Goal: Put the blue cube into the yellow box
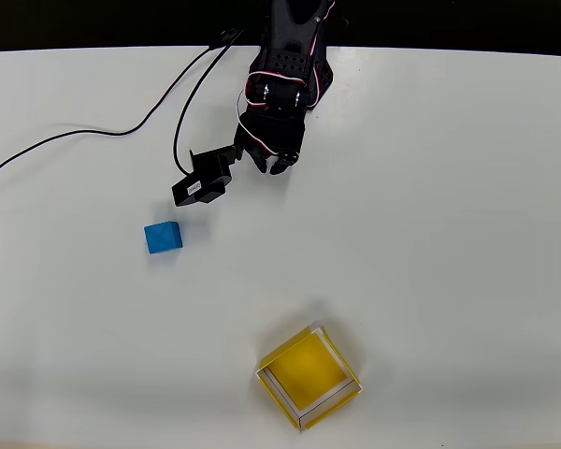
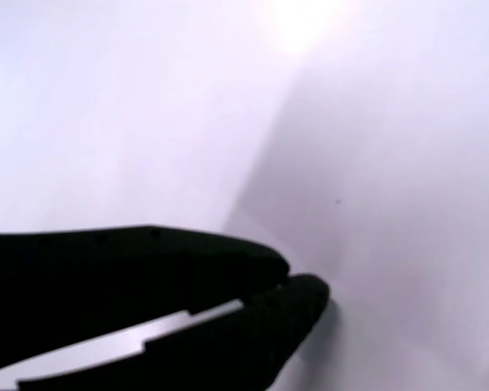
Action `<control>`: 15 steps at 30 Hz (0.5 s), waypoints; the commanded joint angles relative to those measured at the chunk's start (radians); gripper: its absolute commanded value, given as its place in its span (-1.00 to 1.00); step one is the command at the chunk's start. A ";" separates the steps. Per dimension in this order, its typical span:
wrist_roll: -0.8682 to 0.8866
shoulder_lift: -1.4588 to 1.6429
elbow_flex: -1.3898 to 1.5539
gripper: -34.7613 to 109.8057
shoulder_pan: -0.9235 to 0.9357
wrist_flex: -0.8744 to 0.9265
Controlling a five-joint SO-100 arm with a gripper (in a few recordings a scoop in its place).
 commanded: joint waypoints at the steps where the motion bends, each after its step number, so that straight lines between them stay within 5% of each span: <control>1: 0.005 0.011 0.011 -0.51 0.017 -0.072; 8: 0.057 -0.327 -0.233 -0.50 0.087 -0.399; 15: 0.170 -0.672 -0.499 -0.09 0.244 -0.673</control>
